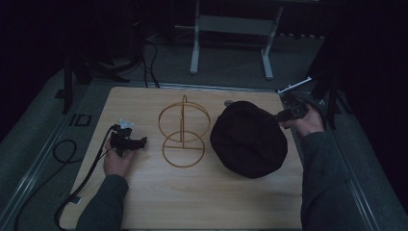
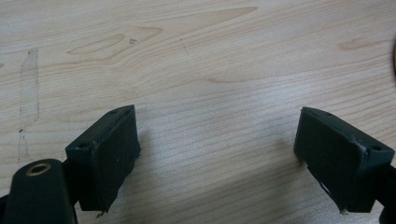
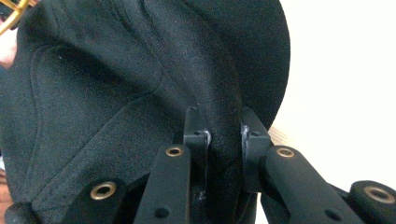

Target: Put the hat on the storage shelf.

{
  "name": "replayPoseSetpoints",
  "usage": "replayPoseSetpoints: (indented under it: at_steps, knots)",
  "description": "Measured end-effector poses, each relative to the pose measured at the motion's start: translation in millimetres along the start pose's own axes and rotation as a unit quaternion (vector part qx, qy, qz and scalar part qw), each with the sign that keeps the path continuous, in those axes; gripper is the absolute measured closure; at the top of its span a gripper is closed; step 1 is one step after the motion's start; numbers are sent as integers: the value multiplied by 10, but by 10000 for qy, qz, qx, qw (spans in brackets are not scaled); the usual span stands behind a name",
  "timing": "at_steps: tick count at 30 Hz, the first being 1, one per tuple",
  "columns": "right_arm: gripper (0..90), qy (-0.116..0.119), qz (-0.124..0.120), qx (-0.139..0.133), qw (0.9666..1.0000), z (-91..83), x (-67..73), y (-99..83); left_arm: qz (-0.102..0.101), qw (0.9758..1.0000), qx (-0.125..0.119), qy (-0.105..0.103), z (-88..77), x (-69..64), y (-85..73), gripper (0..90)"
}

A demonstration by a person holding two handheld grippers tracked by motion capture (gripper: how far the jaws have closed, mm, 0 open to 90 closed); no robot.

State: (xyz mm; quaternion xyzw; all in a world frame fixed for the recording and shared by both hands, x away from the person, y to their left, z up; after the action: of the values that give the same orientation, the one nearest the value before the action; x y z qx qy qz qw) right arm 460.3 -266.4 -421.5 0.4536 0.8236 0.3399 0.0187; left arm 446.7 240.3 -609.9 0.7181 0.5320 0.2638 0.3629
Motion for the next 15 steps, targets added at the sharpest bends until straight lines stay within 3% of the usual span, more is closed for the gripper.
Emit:
replayPoseSetpoints:
  at_steps: [15]
  knots:
    - [779,-106,-4,-85,9999,-231,31,209,-2,10000,0,5,0,0,0,137]
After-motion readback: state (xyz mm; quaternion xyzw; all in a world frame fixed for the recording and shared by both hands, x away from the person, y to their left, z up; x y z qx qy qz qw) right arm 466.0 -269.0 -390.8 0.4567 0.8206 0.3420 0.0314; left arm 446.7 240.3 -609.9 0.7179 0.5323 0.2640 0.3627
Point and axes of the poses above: each handheld gripper's, and its own axes: z roughly forward along the jaws, y roughly out of its top, x roughly to its left, the point moved 6 cm from there along z, roughly forward along the jaws, and after that the axes turned 8 degrees about -x, right-handed, at the moved point
